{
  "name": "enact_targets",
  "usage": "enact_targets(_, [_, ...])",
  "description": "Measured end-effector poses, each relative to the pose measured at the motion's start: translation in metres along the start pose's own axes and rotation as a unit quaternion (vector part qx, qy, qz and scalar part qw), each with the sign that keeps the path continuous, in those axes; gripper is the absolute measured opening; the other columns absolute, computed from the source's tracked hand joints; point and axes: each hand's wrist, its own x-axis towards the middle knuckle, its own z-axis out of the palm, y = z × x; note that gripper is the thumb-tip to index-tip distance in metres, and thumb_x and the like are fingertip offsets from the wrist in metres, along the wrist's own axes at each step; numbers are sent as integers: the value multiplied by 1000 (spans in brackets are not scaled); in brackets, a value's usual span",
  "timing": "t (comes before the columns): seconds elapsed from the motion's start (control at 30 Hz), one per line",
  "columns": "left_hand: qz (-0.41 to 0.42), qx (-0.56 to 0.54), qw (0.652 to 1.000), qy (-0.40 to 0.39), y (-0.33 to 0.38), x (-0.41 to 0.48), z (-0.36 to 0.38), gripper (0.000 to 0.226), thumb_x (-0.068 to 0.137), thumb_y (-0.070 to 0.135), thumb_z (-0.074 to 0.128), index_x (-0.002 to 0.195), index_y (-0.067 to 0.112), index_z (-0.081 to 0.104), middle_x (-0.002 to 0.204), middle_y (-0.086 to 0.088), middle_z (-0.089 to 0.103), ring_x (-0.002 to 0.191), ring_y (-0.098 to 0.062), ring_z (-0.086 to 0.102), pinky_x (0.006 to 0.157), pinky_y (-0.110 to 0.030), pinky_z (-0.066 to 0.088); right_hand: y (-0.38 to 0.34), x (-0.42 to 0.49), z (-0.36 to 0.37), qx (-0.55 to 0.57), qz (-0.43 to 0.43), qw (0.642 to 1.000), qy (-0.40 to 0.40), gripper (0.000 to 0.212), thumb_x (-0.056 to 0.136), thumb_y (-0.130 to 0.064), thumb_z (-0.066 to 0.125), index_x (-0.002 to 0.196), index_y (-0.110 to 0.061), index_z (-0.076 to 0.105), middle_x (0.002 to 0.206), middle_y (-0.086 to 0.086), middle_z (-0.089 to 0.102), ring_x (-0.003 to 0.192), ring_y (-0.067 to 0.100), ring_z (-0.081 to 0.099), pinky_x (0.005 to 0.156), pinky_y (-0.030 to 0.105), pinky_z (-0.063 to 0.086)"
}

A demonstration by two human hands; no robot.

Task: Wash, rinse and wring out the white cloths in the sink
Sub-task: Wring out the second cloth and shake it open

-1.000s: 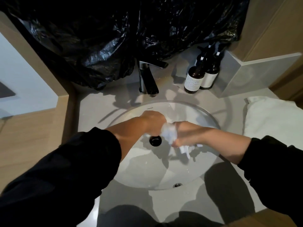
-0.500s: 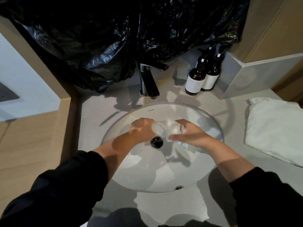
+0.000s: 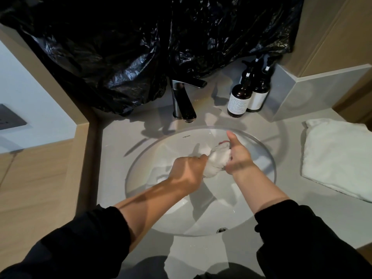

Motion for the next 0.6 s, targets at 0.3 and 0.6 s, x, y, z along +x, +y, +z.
enact_targets(0.3, [-84,-475,853,-200,-16,10,-21,19,66,-7,69,71,9,59,68,-4,57,61,-17,54,59,-24,43,-8,-2,15,-56,-135,988,46,34,86,-7,48,53,-8,42,36,0,43,34,16,45,42,13,38])
enact_targets(0.6, [-101,-649,682,-320,-29,13,-2,27,56,-5,60,81,3,61,74,-15,47,51,-22,47,48,-19,42,-3,8,30,-97,-183,978,20,32,74,0,50,44,-10,43,38,0,38,41,19,37,51,21,32])
